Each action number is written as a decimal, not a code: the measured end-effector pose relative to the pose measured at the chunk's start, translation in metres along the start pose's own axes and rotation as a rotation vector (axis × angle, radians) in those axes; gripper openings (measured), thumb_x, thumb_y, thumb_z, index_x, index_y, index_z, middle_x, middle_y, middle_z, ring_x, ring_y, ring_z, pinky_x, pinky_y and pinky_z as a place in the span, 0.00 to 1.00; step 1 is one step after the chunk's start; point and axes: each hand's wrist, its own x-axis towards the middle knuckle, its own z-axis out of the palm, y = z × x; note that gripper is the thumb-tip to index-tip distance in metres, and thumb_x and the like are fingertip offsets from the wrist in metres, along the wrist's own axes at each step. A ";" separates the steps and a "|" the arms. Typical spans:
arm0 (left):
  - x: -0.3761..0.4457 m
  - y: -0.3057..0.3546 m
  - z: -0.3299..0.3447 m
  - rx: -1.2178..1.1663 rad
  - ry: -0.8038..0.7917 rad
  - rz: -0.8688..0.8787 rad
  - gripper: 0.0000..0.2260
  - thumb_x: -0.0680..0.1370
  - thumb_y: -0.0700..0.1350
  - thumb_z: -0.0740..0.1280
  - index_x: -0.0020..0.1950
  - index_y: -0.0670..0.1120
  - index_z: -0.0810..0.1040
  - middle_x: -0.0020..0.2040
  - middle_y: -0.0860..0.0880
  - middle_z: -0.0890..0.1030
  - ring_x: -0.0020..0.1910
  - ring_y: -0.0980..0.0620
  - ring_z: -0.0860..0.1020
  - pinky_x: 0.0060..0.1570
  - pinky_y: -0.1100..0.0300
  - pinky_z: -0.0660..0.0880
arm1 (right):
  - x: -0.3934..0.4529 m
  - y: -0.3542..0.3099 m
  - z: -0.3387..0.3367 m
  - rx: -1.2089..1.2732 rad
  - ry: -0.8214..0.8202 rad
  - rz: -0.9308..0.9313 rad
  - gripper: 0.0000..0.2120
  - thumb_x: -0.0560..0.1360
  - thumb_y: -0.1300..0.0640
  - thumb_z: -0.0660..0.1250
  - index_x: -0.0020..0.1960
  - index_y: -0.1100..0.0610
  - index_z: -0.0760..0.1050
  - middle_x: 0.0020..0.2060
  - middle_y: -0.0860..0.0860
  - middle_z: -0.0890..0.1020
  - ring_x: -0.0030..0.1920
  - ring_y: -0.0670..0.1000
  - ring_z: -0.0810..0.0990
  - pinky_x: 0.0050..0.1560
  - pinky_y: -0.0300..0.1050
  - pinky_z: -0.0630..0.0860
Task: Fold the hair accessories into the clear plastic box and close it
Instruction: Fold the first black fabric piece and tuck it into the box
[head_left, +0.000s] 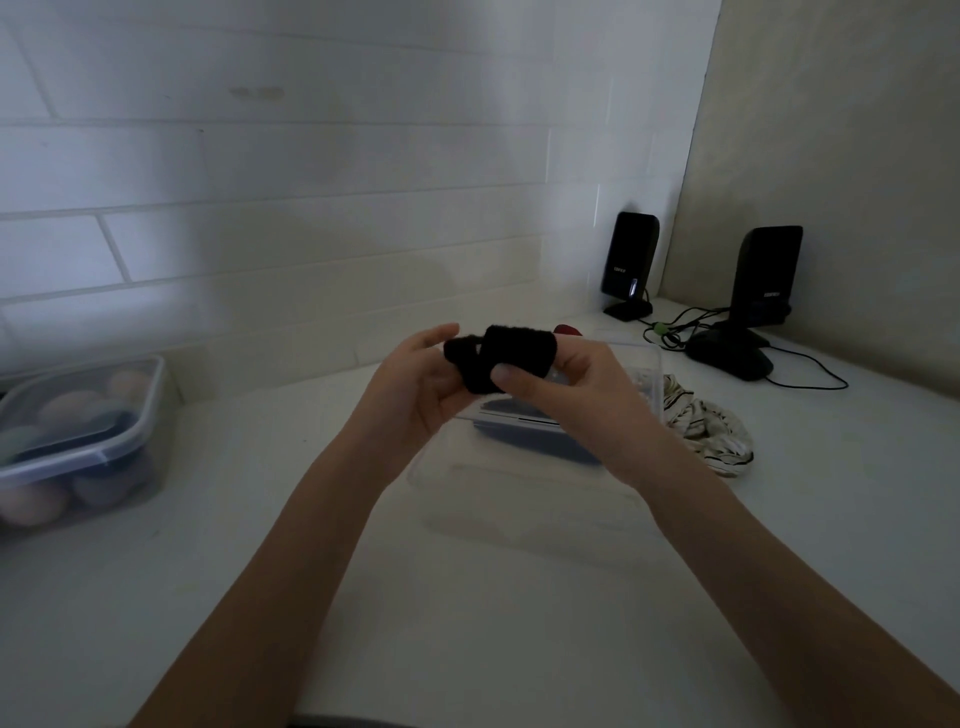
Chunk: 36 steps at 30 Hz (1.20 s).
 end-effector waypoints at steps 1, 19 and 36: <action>0.000 0.002 -0.001 -0.085 -0.034 -0.009 0.22 0.67 0.35 0.61 0.61 0.34 0.71 0.52 0.36 0.79 0.45 0.44 0.82 0.41 0.56 0.81 | 0.000 -0.001 0.001 -0.013 -0.009 -0.012 0.11 0.71 0.62 0.71 0.52 0.52 0.80 0.42 0.42 0.85 0.46 0.40 0.82 0.49 0.34 0.77; -0.003 -0.006 0.004 -0.023 -0.090 0.006 0.19 0.77 0.33 0.59 0.68 0.40 0.67 0.51 0.43 0.84 0.52 0.45 0.82 0.53 0.50 0.79 | -0.004 0.000 0.007 -0.175 -0.143 0.035 0.07 0.72 0.59 0.70 0.44 0.64 0.82 0.31 0.65 0.80 0.26 0.44 0.75 0.27 0.35 0.73; -0.003 -0.011 0.006 0.094 -0.151 0.002 0.14 0.82 0.42 0.55 0.61 0.42 0.77 0.57 0.38 0.80 0.54 0.45 0.81 0.48 0.57 0.79 | -0.002 -0.002 0.006 -0.140 -0.029 0.090 0.03 0.75 0.55 0.67 0.44 0.52 0.74 0.22 0.42 0.79 0.17 0.40 0.72 0.17 0.32 0.63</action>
